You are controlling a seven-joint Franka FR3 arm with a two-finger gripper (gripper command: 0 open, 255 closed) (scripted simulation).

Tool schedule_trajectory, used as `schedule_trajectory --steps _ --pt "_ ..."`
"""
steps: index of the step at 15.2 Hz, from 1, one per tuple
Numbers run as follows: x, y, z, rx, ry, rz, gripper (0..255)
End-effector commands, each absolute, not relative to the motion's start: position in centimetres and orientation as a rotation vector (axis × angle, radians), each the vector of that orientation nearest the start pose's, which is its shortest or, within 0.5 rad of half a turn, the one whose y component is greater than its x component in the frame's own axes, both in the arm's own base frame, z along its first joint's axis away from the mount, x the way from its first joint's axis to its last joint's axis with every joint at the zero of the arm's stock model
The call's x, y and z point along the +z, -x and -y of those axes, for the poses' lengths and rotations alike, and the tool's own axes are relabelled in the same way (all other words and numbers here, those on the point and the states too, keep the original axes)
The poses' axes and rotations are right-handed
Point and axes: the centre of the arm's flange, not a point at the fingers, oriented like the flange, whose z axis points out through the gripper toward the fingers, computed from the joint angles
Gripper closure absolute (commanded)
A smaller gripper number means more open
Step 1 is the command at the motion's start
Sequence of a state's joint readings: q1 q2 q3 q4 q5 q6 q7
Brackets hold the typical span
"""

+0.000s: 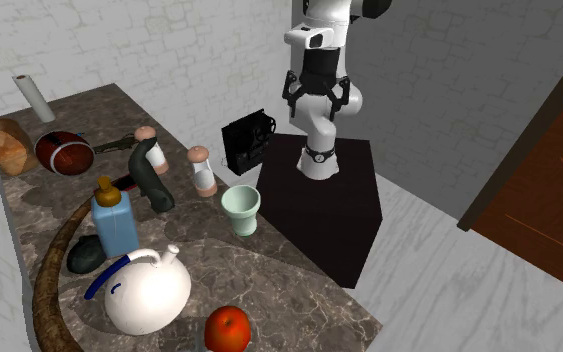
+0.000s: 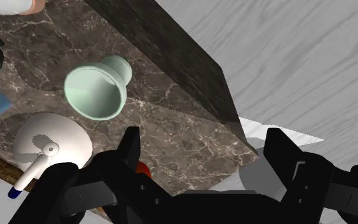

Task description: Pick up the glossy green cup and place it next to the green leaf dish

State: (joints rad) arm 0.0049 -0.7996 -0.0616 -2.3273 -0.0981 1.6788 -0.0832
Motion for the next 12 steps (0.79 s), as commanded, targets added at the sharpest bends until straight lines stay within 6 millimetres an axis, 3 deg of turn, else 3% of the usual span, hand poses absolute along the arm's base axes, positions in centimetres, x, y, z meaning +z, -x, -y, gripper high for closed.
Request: schedule_trajectory --steps 1,12 --pt "61.8 -31.3 3.4 -0.234 3.195 0.072 0" --pt "50.4 -37.6 9.8 -0.168 3.227 -0.047 0"
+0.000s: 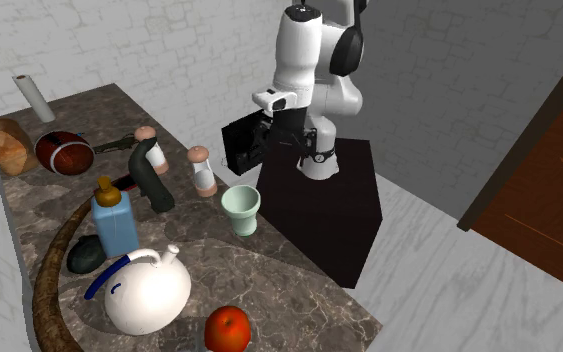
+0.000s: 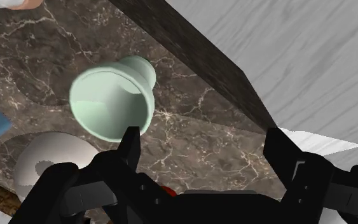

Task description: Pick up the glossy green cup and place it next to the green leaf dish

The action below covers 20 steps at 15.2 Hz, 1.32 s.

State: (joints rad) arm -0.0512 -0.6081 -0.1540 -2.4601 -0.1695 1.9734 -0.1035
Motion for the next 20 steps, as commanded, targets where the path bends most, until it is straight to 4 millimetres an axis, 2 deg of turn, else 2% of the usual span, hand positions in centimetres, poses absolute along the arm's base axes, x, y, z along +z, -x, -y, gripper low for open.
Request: schedule_trajectory --steps 1,9,10,17,20 --pt "49.3 -38.1 10.4 -0.162 3.23 -0.058 0" --pt "40.9 -42.0 15.5 -0.113 3.249 -0.145 0" --pt "40.9 -42.0 15.6 -0.113 3.249 -0.146 0" --pt "36.9 -42.3 16.0 -0.113 3.249 -0.146 0" --pt "36.9 -42.3 16.0 -0.113 3.249 -0.146 0"
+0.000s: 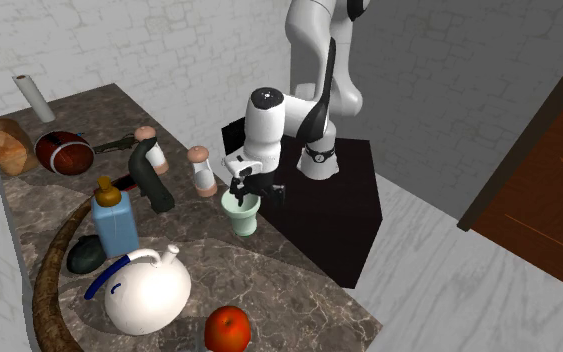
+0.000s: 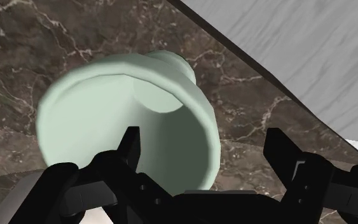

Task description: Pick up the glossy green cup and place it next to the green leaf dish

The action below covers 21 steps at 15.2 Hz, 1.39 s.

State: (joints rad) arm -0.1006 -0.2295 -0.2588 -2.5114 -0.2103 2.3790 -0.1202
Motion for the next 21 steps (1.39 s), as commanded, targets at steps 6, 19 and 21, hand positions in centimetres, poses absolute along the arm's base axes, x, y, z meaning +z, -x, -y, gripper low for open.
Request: schedule_trajectory --steps 6,19,21 --pt "36.9 -42.2 16.0 -0.113 3.249 -0.146 255" --pt "39.0 -42.3 16.0 -0.113 3.249 -0.146 255" --pt "40.1 -42.3 16.0 -0.113 3.249 -0.146 255"
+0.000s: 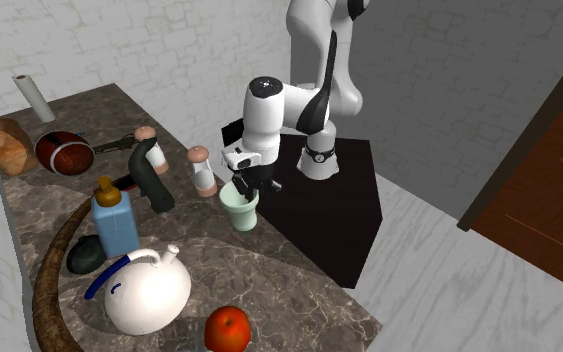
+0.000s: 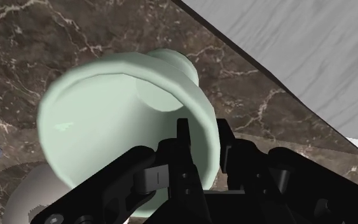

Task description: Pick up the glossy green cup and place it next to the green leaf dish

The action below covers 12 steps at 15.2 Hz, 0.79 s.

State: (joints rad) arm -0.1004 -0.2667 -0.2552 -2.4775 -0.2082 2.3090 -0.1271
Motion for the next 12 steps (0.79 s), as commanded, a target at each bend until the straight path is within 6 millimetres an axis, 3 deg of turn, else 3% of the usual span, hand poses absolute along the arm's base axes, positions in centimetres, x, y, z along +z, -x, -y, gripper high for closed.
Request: schedule_trajectory --steps 1,12 --pt "40.6 -42.3 16.0 -0.113 3.249 -0.146 255" --pt "46.4 -42.3 16.0 -0.113 3.249 -0.146 255"
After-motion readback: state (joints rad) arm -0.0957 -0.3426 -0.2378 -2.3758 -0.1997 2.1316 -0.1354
